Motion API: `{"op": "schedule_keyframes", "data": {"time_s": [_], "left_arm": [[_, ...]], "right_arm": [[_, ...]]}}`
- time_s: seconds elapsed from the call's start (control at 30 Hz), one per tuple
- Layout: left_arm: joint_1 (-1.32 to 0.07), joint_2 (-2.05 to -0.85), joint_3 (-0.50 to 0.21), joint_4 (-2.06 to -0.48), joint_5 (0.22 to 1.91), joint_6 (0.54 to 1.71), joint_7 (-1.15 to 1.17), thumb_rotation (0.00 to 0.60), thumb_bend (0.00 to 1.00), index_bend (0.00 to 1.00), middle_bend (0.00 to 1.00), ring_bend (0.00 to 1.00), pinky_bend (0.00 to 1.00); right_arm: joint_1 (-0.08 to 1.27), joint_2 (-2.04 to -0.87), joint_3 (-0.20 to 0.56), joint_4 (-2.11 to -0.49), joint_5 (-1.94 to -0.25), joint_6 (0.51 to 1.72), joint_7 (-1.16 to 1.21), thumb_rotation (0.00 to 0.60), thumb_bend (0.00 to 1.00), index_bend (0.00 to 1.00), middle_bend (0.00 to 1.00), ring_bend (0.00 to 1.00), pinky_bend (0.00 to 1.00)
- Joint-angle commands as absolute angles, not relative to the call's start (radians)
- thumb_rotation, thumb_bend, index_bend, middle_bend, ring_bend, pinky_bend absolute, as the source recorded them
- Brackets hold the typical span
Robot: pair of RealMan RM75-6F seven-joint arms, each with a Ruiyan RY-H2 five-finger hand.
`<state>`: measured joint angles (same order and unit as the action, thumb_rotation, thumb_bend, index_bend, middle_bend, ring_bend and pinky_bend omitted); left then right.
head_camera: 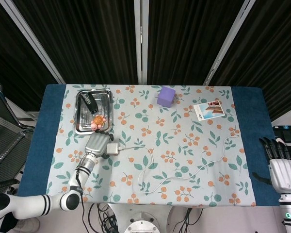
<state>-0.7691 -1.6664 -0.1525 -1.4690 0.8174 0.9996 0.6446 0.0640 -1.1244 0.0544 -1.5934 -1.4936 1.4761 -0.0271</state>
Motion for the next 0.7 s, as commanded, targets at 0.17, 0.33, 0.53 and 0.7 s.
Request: {"op": "schedule_keyframes", "data": {"time_s": [0.17, 0.33, 0.53, 0.7], "left_arm": [[-0.777, -1.669, -0.150, -1.464, 0.822, 0.984, 0.625, 0.600, 0.11, 0.40, 0.37, 0.26, 0.20], [-0.782, -1.669, -0.151, -1.461, 0.818, 0.980, 0.619, 0.600, 0.13, 0.41, 0.38, 0.26, 0.20], [-0.778, -1.685, -0.152, -1.429, 0.840, 0.996, 0.591, 0.600, 0.31, 0.55, 0.51, 0.38, 0.24], [-0.774, -1.671, -0.166, -1.460, 0.880, 1.000, 0.541, 0.600, 0.32, 0.58, 0.54, 0.41, 0.25]], "right_arm": [[0.063, -1.124, 0.055, -1.597, -1.489, 1.475, -0.032, 0.600, 0.02, 0.01, 0.05, 0.00, 0.00], [0.062, -1.123, 0.055, -1.600, -1.488, 1.474, -0.033, 0.600, 0.02, 0.01, 0.05, 0.00, 0.00], [0.065, -1.122, 0.054, -1.606, -1.495, 1.473, -0.032, 0.600, 0.02, 0.01, 0.05, 0.00, 0.00], [0.093, -1.112, 0.060, -1.664, -1.516, 1.447, -0.034, 0.600, 0.03, 0.01, 0.06, 0.00, 0.00]]}}
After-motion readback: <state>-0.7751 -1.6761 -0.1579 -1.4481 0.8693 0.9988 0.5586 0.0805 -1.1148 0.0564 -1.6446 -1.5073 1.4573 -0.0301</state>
